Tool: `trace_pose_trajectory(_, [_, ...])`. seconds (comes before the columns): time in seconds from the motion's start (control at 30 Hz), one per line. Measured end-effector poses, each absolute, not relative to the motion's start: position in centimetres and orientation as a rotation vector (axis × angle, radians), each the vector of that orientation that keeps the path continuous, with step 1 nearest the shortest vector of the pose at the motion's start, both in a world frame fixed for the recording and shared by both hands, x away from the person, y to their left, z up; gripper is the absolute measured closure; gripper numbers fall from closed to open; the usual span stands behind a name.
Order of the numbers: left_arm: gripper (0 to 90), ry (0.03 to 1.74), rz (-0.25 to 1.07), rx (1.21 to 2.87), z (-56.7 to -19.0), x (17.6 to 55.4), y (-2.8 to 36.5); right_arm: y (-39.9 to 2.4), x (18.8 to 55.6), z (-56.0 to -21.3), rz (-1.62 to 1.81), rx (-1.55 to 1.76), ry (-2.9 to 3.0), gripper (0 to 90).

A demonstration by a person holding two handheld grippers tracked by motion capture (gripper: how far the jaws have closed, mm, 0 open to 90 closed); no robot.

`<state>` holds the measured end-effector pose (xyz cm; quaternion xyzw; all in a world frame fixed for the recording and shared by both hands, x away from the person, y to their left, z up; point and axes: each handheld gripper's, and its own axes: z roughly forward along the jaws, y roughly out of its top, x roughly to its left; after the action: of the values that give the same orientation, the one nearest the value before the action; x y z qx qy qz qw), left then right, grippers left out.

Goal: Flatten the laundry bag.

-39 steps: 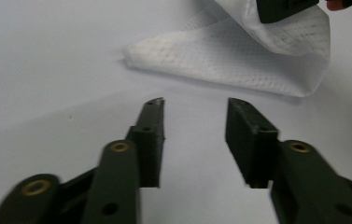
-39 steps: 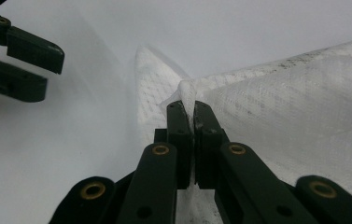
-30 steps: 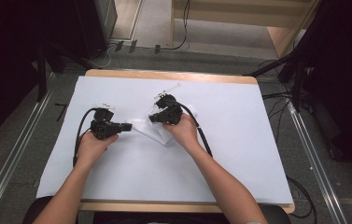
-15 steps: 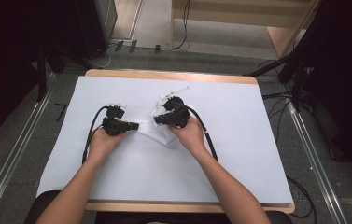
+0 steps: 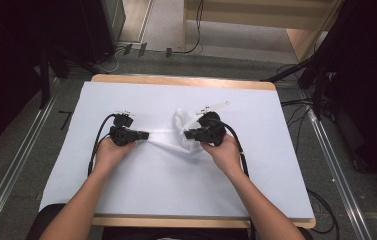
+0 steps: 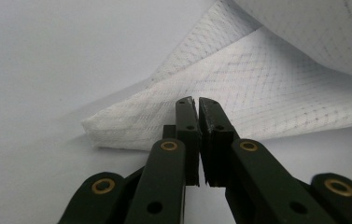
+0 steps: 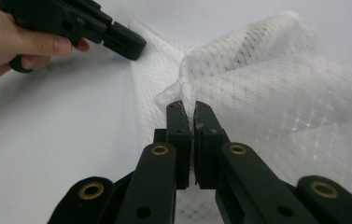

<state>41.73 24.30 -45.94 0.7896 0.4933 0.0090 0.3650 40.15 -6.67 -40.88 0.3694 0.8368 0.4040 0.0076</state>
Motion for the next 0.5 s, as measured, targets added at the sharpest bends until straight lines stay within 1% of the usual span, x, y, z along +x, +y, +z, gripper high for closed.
trace_pose_trajectory(0.13, [88.0, 1.267, 0.024, 2.031, -45.9, 41.7, 24.3, -8.4, 38.9, -41.5, 1.262, 1.187, 2.613, 88.6])
trace_pose_trajectory(0.5, [87.6, 1.262, 0.014, 2.033, -46.0, 41.7, 24.4, -11.3, 35.8, -42.9, 1.284, 1.269, 2.610, 88.9])
